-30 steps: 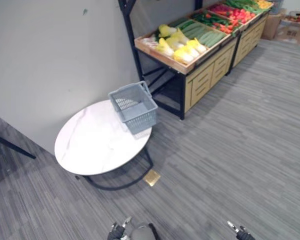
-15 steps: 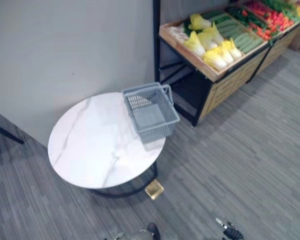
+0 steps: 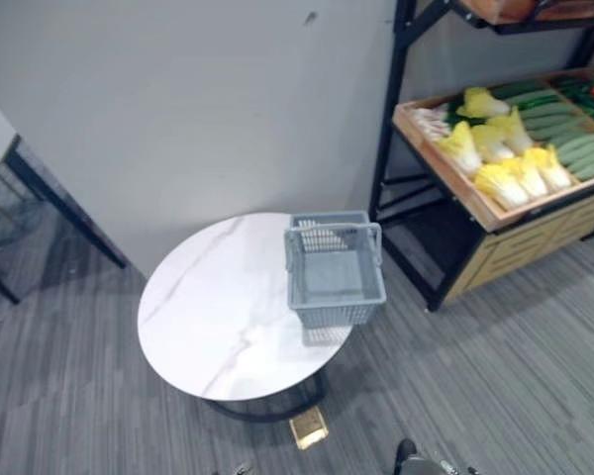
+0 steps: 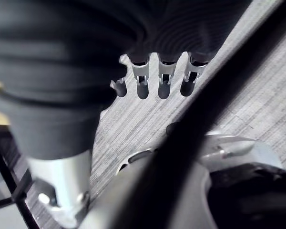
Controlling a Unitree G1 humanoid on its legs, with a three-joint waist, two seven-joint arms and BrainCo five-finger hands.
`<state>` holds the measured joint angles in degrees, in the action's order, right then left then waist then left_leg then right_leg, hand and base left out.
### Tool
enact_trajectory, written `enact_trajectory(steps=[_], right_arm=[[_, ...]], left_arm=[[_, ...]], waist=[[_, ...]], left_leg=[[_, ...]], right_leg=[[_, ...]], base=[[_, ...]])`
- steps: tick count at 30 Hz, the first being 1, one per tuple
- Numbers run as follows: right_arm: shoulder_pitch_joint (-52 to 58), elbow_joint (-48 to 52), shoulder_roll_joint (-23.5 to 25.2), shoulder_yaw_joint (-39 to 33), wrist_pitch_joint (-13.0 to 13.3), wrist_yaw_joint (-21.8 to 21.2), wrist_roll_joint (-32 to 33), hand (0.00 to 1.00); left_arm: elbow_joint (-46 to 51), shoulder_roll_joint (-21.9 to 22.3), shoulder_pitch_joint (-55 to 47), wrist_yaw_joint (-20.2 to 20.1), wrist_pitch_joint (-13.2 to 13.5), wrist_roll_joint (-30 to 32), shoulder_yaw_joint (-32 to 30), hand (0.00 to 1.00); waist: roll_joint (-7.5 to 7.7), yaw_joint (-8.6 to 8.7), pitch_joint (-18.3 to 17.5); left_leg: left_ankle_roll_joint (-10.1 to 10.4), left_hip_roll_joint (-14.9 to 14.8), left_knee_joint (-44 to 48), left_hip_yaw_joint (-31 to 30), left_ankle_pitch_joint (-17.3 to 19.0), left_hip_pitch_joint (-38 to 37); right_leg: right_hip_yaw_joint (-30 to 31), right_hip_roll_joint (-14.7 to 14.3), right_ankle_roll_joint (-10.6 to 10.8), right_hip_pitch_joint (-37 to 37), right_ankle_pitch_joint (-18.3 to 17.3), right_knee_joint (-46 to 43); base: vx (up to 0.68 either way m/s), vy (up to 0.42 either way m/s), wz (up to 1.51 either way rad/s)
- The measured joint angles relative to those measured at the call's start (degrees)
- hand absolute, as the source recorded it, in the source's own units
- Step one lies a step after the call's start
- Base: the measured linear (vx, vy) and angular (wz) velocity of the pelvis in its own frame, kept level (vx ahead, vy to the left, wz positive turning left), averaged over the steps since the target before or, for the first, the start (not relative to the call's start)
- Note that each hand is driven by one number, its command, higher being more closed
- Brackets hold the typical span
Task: Pick vegetable in the basket
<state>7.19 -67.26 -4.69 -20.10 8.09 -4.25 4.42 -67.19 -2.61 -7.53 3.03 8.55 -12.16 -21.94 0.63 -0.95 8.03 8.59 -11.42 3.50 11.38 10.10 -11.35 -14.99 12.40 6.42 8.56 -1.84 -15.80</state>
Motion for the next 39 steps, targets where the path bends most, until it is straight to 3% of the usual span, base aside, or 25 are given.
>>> enact_trajectory(steps=[2,4,7,10,11,12,13,14,15,19,23,26,31,34,39], right_arm=[[0.0,-0.2,0.0,-0.3,0.0,0.0,0.0,0.00],[-0.2,-0.2,-0.6,0.1,-0.1,-0.1,-0.1,0.00],[-0.7,-0.6,-0.1,3.4,-0.1,0.1,-0.1,0.00],[-0.9,4.8,-1.7,7.2,-0.2,1.5,-0.1,0.00],[-1.3,11.3,-2.1,7.4,0.0,2.8,-0.4,0.00],[-1.3,11.3,-2.1,7.4,0.0,2.8,-0.4,0.00],[-2.8,21.7,-4.6,9.2,0.4,4.4,-2.5,0.00],[-3.6,24.7,-6.0,9.8,0.8,4.7,-3.0,0.00],[-6.1,29.4,-8.2,10.1,1.0,5.3,-4.8,0.00],[-14.2,40.1,-14.7,12.0,1.2,7.0,-12.2,0.00],[-24.8,50.4,-23.7,17.7,2.6,8.8,-16.0,0.00],[-34.3,51.4,-28.2,22.5,2.6,9.0,-20.2,0.00],[-50.5,49.9,-33.8,28.8,2.4,10.2,-22.5,0.00],[-60.5,41.1,-33.9,35.7,2.1,9.8,-24.7,0.00],[-67.5,30.7,-33.5,38.6,1.4,8.6,-24.9,0.00]], left_arm=[[-0.3,0.3,-0.1,-0.3,0.1,0.0,-2.1,0.00],[-0.7,0.5,-0.4,-0.5,0.0,0.0,-3.4,0.00],[-0.5,-0.2,-1.3,-0.5,0.0,-0.2,-3.5,0.00],[0.0,-0.8,-1.3,0.6,0.1,-0.1,-0.7,0.00],[0.1,-1.1,-1.2,1.2,0.1,0.0,0.5,0.00],[0.1,-1.1,-1.2,1.2,0.1,0.0,0.5,0.00],[0.1,-1.0,-1.1,2.0,0.1,0.2,2.4,0.00],[0.0,-0.8,-1.0,2.4,0.1,0.4,3.3,0.00],[0.1,-1.1,-1.0,2.9,0.1,2.0,5.2,0.00],[1.4,-4.7,0.0,3.4,0.3,3.4,12.2,0.00],[2.3,-5.4,1.7,3.4,1.2,4.6,15.5,0.00],[2.3,-5.4,2.8,3.4,1.3,5.7,16.1,0.00],[2.5,-5.6,4.3,3.5,1.5,6.1,15.2,0.00],[2.7,-5.6,5.2,3.5,1.3,6.1,14.7,0.00],[3.2,-5.5,5.5,3.7,1.3,5.6,13.2,0.00]], waist=[[-0.37,-0.17,-0.3],[-0.27,-0.70,-0.3],[1.31,0.47,-0.1],[1.45,0.65,0.8],[1.41,0.70,0.8],[1.41,0.70,0.8],[0.15,1.07,0.9],[-0.72,1.11,1.0],[-1.54,1.05,0.6],[0.84,1.11,2.9],[-0.30,1.03,4.5],[-0.80,0.71,6.8],[-0.32,-0.21,9.5],[0.01,-2.19,9.8],[0.07,-3.15,12.1]], left_leg=[[0.7,-0.6,-3.3,-1.2,-2.7,-1.0],[0.7,-0.8,-1.9,-1.3,-3.0,-0.1],[0.7,-1.3,13.1,-3.9,-3.0,9.1],[1.1,-2.4,19.4,-3.6,-4.2,13.8],[0.7,-2.8,17.9,-1.2,-4.2,14.2],[0.7,-2.8,17.9,-1.2,-4.2,14.2],[-0.1,-2.6,8.3,3.3,-5.3,14.2],[0.3,-2.1,4.6,3.7,-7.4,14.3],[0.5,-1.6,0.1,4.1,-7.1,13.8],[0.3,1.1,-1.4,5.4,-8.0,15.6],[0.1,1.7,-1.5,5.7,-8.2,18.3],[-0.4,1.5,-2.6,6.0,-8.8,18.3],[-1.0,1.8,-3.3,5.5,-9.8,19.9],[-1.0,1.7,-3.3,4.9,-10.2,20.9],[-1.0,1.3,-3.6,4.0,-11.0,21.7]], right_leg=[[-2.0,-0.1,-0.2,-0.1,-3.1,-3.1],[-2.7,-0.1,-0.1,-0.5,-3.9,-2.7],[-5.0,0.2,-0.1,-4.8,-4.5,2.6],[-8.0,0.8,-0.7,-7.7,-3.8,5.2],[-8.3,1.3,-0.7,-7.4,-3.0,6.4],[-8.3,1.3,-0.7,-7.4,-3.0,6.4],[-8.2,1.1,0.0,-5.3,-1.5,7.9],[-7.9,0.6,0.5,-4.2,-0.9,8.1],[-7.2,-0.3,1.1,-2.7,0.4,8.9],[-2.9,0.9,1.5,0.0,4.0,12.4],[-0.1,1.1,1.7,3.3,5.4,13.2],[0.5,0.5,1.2,3.6,6.8,14.4],[1.2,0.4,1.2,4.6,9.0,15.9],[1.1,0.4,1.2,5.1,9.0,15.9],[1.2,-0.3,0.4,5.3,11.1,16.9]], base=[[0.20,-0.169,0.55],[0.13,-0.097,0.30],[0.06,-0.070,0.60],[0.06,-0.038,0.70],[0.05,0.033,0.31],[0.02,0.053,0.09],[0.00,0.073,-0.08],[-0.01,0.127,-0.18],[0.03,0.129,-0.21],[0.03,0.108,-0.13],[0.00,0.022,-0.11],[-0.02,-0.028,-0.07],[-0.04,-0.004,0.04],[-0.03,-0.011,0.10],[-0.03,-0.002,0.06]])
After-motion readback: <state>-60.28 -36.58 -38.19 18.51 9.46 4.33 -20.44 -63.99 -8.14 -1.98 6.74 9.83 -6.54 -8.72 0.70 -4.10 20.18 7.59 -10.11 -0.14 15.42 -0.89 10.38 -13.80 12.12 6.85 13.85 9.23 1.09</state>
